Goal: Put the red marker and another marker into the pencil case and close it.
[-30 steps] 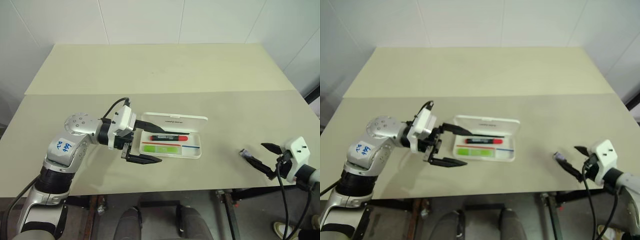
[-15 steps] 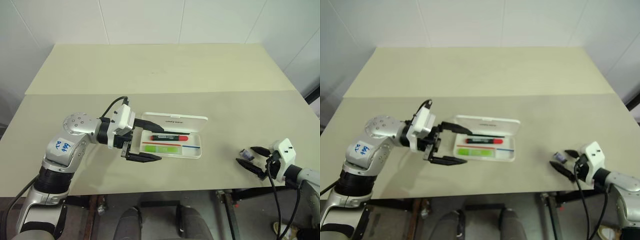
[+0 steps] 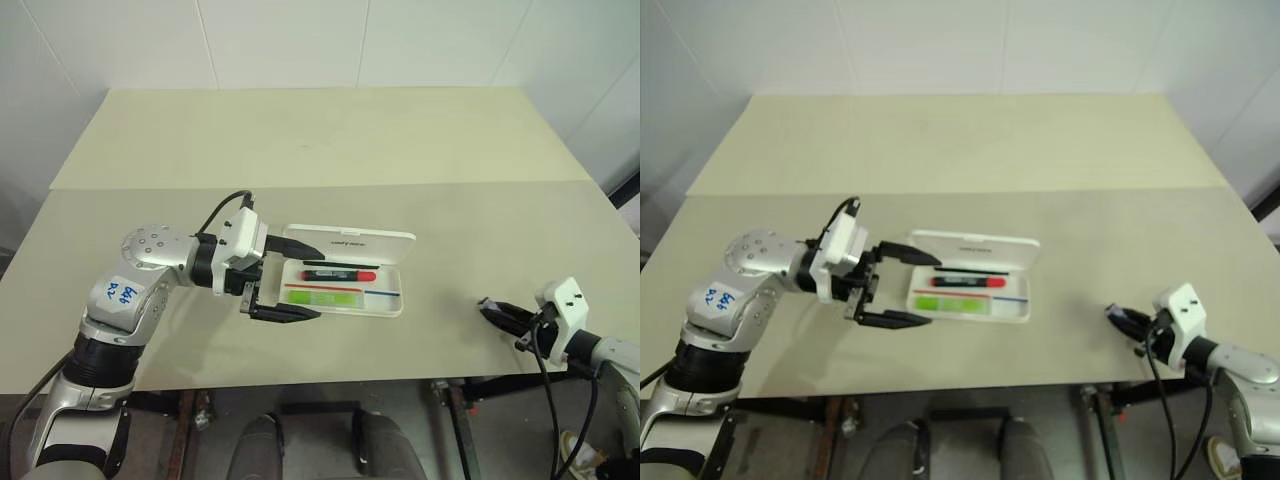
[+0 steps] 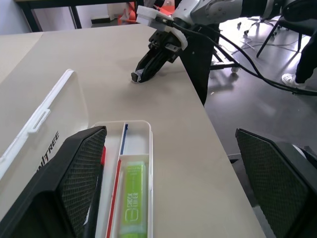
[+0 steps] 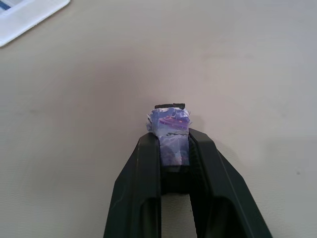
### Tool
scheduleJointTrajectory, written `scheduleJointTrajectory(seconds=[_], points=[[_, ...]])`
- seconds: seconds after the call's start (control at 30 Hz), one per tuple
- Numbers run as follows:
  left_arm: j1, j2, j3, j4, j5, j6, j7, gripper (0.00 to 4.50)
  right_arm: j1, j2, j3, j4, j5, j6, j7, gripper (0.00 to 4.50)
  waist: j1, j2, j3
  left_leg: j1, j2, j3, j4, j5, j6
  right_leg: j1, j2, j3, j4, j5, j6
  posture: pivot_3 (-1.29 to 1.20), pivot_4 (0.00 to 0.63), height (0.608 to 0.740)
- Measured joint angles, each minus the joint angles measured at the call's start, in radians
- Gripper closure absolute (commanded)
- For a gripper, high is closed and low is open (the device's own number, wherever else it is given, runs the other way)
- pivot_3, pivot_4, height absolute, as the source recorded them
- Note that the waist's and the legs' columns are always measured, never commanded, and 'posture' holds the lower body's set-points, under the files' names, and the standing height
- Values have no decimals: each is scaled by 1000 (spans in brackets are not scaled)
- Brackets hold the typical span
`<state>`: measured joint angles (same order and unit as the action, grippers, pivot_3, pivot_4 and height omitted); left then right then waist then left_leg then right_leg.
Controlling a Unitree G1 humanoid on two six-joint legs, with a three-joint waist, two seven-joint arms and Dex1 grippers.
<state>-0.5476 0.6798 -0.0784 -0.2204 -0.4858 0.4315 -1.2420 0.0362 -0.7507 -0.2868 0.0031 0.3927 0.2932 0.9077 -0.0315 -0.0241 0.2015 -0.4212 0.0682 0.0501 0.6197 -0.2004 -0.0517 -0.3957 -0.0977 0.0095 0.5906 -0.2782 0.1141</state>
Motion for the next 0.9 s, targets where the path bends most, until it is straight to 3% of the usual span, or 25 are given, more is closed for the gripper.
scheduleJointTrajectory(seconds=[0.2, 0.4, 0.6, 0.9], points=[[52, 44, 19, 2, 0, -19, -16, 0, -109, -22, 32, -243, 61, 78, 17, 4124, 3, 0, 0, 0, 0, 0, -3, 0, 0, -2, 1, 0, 0, 0, 0, 0, 150, 740], [81, 69, 37, 5, 1, -30, -18, 0, -188, -19, 181, -345, 99, 139, 55, 4124, 7, 0, 0, -2, 0, 1, -4, -1, 0, -2, 0, 0, -2, -1, -2, 0, 150, 740], [88, 74, 40, 5, 1, -37, -14, 0, -262, -4, 334, -291, 29, 77, 131, 4124, 4, 0, 0, -1, 0, 1, -5, -1, 0, -3, 0, 0, -2, -1, -2, 0, 150, 740], [99, 85, 43, -5, 1, -35, 3, 0, -405, 46, 438, -85, -71, -42, 210, 4124, 3, 0, 0, -1, 0, 1, -6, -1, 0, -5, 0, 0, 1, -1, -2, 0, 150, 740]])
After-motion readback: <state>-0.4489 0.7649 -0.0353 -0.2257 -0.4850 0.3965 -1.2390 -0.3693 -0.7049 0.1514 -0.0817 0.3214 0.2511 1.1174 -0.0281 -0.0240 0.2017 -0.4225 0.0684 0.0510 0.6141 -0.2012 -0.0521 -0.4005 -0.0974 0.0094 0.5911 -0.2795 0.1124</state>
